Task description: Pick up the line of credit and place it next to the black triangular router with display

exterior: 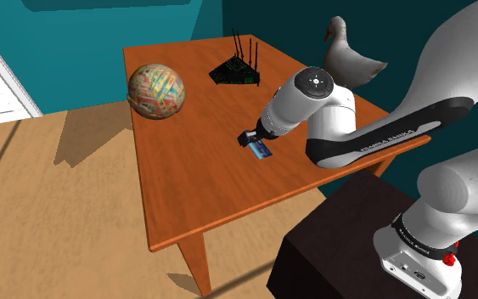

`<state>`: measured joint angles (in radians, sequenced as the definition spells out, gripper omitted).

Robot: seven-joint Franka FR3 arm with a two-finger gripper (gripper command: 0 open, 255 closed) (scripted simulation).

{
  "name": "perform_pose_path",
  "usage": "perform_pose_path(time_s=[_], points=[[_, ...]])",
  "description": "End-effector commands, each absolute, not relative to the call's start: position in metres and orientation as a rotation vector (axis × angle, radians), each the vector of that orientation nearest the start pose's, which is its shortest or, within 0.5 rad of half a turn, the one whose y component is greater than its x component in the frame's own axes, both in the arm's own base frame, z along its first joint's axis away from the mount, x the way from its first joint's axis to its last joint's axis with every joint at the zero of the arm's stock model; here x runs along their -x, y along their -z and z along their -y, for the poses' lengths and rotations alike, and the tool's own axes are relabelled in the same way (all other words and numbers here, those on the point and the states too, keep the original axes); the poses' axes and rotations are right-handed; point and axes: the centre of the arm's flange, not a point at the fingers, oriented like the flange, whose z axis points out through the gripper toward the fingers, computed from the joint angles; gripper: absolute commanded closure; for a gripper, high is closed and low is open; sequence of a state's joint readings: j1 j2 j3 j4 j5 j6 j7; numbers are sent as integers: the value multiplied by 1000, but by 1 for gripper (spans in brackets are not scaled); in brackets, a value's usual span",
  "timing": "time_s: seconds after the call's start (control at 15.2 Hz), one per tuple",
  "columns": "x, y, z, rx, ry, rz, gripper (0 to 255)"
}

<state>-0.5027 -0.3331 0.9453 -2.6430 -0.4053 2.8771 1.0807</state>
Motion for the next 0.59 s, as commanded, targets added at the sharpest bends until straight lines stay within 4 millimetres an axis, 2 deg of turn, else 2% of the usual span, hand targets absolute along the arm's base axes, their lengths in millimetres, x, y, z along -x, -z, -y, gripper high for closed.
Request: perform_pose_path(time_s=[0.0,0.07,0.53], points=[[-400,-348,-207,3058,918,-359,0],[-400,-348,-207,3058,918,-359,255],[-400,-348,-207,3058,918,-359,255]])
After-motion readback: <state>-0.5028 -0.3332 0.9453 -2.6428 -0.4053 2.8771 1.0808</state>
